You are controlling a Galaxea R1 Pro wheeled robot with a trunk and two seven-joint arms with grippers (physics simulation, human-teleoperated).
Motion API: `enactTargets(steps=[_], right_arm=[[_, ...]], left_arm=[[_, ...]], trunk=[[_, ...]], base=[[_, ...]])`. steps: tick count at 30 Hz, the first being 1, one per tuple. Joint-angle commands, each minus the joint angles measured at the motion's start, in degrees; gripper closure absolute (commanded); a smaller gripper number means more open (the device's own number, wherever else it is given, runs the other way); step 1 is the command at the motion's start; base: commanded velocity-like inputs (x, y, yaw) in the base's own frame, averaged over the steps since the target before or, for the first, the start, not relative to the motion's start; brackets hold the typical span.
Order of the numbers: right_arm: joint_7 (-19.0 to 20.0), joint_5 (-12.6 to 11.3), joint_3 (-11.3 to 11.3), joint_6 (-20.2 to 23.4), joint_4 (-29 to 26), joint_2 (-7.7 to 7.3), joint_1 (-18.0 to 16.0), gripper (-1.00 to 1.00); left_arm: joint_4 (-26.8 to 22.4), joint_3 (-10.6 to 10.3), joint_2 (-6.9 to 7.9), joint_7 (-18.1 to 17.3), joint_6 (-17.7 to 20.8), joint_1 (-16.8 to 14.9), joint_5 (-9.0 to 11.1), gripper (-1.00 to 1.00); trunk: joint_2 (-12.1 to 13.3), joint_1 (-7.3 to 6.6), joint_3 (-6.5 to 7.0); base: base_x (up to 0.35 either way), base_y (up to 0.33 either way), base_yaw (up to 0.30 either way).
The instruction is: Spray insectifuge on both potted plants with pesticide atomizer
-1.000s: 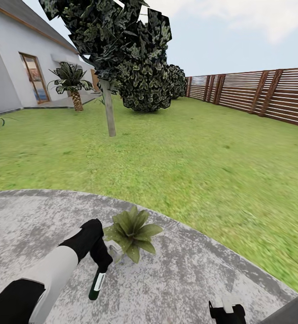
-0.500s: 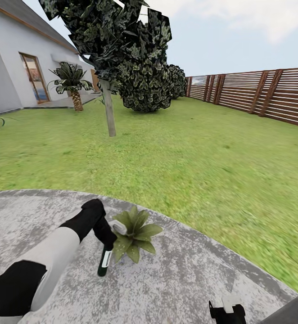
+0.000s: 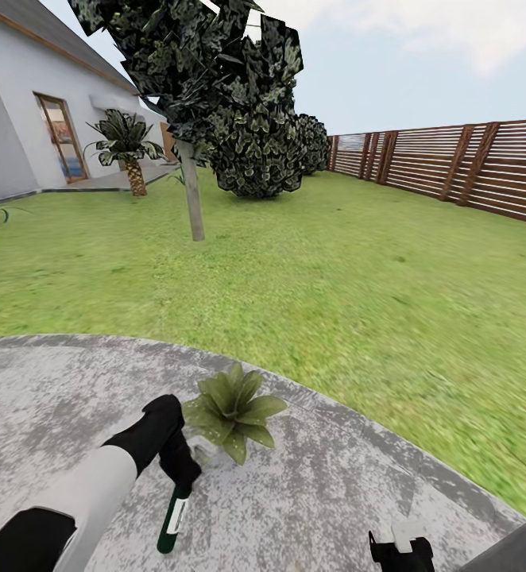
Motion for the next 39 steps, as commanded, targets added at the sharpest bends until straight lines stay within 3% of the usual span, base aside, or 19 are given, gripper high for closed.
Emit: enactTargets(steps=[1, 6, 9, 11, 13, 21, 39], right_arm=[[-0.2, 0.6, -0.4, -0.2, 0.1, 0.0, 0.0, -1.0], [-0.2, 0.6, -0.4, -0.2, 0.1, 0.0, 0.0, -1.0], [-0.2, 0.6, -0.4, -0.2, 0.1, 0.0, 0.0, -1.0], [-0.2, 0.6, -0.4, -0.2, 0.1, 0.0, 0.0, -1.0], [-0.2, 0.6, -0.4, -0.2, 0.1, 0.0, 0.0, -1.0], [-0.2, 0.7, -0.4, -0.2, 0.1, 0.0, 0.0, -1.0], [-0.2, 0.7, -0.4, -0.2, 0.1, 0.01, 0.0, -1.0]], left_arm=[[-0.1, 0.0, 0.19, -0.1, 0.4, 0.0, -0.5, 1.0], [0.0, 0.0, 2.11, 0.6, -0.1, 0.1, -0.6, 1.0], [-0.1, 0.0, 1.21, 0.7, -0.1, 0.0, -0.4, 1.0], [-0.3, 0.0, -0.24, 0.7, 0.0, 0.0, -0.5, 1.0], [-0.5, 0.0, -0.49, 0.7, 0.0, 0.0, -0.5, 1.0], [-0.1, 0.3, 1.16, 0.8, -0.2, 0.1, -0.4, 1.0], [-1.0, 0.8, 0.54, 2.4, 0.0, 0.0, 0.2, 1.0]], trunk=[[0.0, -0.01, -0.05], [0.0, -0.01, -0.05], [0.0, -0.01, -0.05], [0.0, -0.01, -0.05], [0.0, -0.01, -0.05], [0.0, -0.01, -0.05], [0.0, -0.01, -0.05]], base=[[0.0, 0.0, 0.0], [0.0, 0.0, 0.0], [0.0, 0.0, 0.0], [0.0, 0.0, 0.0], [0.0, 0.0, 0.0], [0.0, 0.0, 0.0], [-0.053, 0.021, 0.0]])
